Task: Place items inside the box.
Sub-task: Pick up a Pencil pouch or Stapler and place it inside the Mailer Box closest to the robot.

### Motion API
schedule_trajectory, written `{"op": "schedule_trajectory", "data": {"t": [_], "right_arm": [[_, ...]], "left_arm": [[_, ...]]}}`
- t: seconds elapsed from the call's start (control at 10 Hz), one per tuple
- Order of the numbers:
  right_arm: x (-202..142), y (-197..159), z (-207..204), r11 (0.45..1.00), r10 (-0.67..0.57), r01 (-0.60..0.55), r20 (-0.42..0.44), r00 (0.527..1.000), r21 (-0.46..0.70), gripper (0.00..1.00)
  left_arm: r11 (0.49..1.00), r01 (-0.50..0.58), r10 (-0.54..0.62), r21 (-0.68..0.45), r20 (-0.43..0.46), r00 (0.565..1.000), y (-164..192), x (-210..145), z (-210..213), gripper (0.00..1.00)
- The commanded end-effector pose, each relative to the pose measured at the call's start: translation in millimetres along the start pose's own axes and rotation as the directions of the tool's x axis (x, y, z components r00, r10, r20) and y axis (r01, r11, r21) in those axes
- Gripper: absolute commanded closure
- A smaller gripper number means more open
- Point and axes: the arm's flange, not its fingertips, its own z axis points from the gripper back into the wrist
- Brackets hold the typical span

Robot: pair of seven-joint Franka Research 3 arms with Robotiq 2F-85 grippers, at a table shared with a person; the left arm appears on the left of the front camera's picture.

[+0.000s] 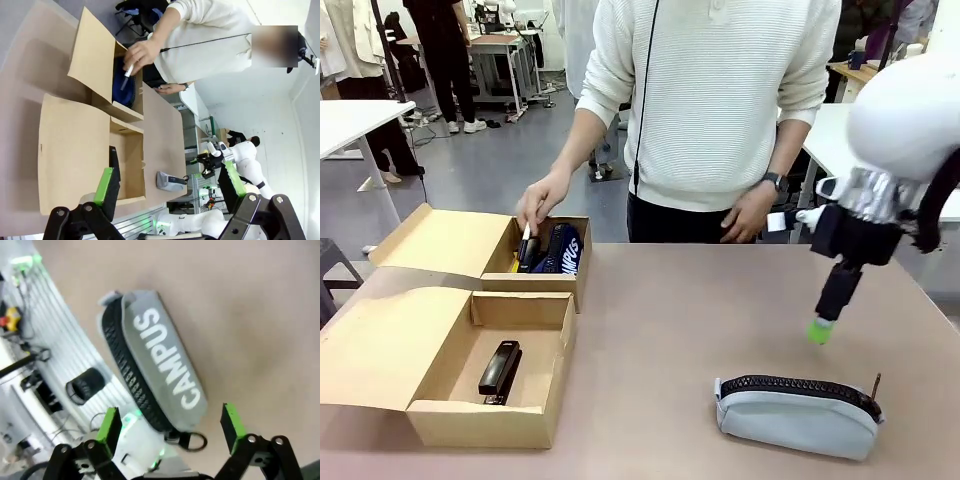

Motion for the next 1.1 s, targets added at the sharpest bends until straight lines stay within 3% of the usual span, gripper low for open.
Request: {"op": "schedule_trajectory", "data": {"t": [0.0,0.3,0.7,1.0], "right_arm": [[5,10,-37,0.997,0.008,-0.012,-0.048,0.999,-0.072,0.00],[7,30,-73,0.996,0.093,-0.090,-0.128,0.987,0.028,0.00],[6,38,-119,0.995,0.084,-0.069,-0.210,0.974,0.077,0.00],[3,37,-131,0.993,0.074,-0.052,-0.215,0.974,0.109,0.00]], "left_arm": [[1.000,0.017,-0.016,-0.024,0.012,1.000,-1,0,0,0.00],[1.000,0.017,-0.016,-0.024,0.012,1.000,-1,0,0,0.00],[1.000,0.017,-0.016,-0.024,0.012,1.000,-1,0,0,0.00],[1.000,0.017,-0.016,-0.024,0.012,1.000,-1,0,0,0.00]]}}
